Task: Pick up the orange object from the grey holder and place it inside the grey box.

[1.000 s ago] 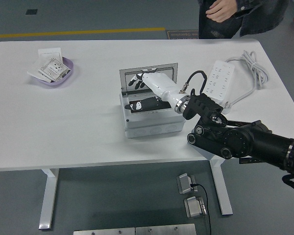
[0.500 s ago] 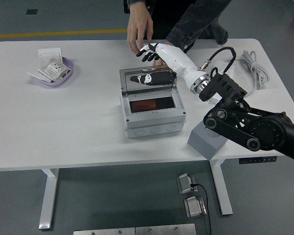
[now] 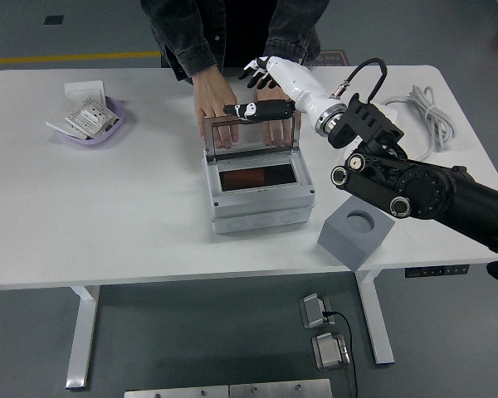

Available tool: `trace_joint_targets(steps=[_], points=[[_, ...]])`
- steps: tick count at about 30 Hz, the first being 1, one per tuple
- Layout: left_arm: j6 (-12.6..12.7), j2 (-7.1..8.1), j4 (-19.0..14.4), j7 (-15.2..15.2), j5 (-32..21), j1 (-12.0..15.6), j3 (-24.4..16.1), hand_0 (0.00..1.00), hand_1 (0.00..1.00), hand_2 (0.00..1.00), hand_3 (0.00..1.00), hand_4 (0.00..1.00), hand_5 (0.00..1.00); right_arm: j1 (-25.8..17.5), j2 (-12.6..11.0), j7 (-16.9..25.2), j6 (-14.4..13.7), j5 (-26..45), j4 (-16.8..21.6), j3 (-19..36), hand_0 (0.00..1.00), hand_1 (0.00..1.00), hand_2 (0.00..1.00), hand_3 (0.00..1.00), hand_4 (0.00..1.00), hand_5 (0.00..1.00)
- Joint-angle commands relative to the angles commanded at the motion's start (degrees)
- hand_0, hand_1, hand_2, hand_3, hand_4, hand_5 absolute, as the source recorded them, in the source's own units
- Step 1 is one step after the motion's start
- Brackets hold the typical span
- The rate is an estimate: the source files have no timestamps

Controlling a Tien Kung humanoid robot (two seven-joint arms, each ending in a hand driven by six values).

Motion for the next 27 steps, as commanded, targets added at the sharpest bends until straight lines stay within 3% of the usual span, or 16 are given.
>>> trace_joint_targets(steps=[5,11,27], points=[[-0.02,0.06,0.00,0.26,1.52,-0.01,-1.48,0.689,0.728,0.670,0.813,0.667,0.092,0.08,1.15,0.49,-0.26,2.23,-2.99,-2.34,0.591,0.591,0.630,0.702,0.998,0.610],[0.00,0.08,0.00,0.44,2.69,0.11,-2.79,0.690,0.728,0.672,0.812,0.666,0.093,-0.90,1.25,0.65,-0.40,2.46,-2.40,-3.81,0.597,0.591,0.631,0.701,0.998,0.617],[0.11,-0.04,0.00,0.60,3.85,0.59,-4.55,0.690,0.728,0.672,0.812,0.669,0.099,-4.73,-5.06,-0.99,-0.42,-4.68,9.29,-2.72,0.594,0.585,0.633,0.701,0.998,0.625]])
